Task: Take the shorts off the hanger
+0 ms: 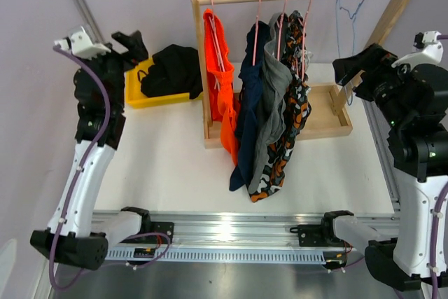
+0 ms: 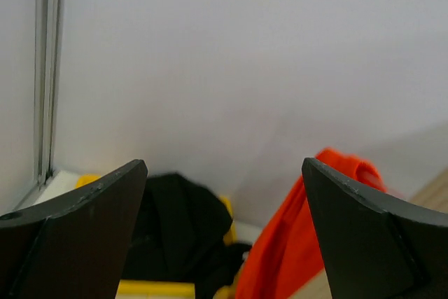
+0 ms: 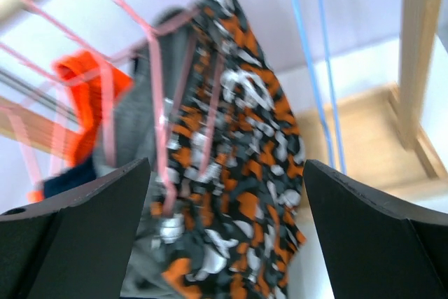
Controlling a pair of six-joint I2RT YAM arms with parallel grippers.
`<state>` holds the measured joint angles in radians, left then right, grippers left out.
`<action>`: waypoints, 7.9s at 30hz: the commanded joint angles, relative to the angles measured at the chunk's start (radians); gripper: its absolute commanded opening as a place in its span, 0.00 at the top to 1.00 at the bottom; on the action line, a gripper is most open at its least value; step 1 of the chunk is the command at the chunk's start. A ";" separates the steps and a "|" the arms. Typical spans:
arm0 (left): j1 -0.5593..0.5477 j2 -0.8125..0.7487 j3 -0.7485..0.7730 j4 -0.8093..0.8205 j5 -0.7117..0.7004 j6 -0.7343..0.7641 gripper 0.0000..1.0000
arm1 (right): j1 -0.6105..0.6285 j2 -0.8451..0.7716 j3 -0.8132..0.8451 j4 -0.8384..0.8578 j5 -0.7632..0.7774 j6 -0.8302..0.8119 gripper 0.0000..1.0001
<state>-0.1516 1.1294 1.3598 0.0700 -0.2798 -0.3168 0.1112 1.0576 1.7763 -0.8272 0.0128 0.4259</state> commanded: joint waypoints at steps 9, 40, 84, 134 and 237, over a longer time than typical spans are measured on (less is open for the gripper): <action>-0.042 -0.377 -0.461 -0.157 0.094 -0.051 0.01 | 0.143 0.267 0.273 0.036 -0.074 0.031 0.01; -0.425 -0.418 -0.412 -0.265 -0.036 0.148 0.01 | 0.203 0.453 0.470 0.030 0.130 -0.055 1.00; -1.184 0.472 0.173 0.111 -0.093 0.199 0.97 | 0.255 0.217 0.273 0.023 0.148 0.007 1.00; -1.531 0.153 0.014 -0.626 -0.511 -0.006 1.00 | 0.139 0.370 0.618 -0.250 0.067 -0.021 1.00; 0.072 -0.126 -0.146 -0.434 0.152 -0.120 0.01 | 0.212 0.100 -0.017 -0.010 -0.111 0.119 0.01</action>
<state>-0.0601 1.0767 1.3754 -0.3122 -0.1707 -0.3904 0.2634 1.1091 1.6493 -0.8513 -0.0959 0.5159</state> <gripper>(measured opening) 0.994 0.993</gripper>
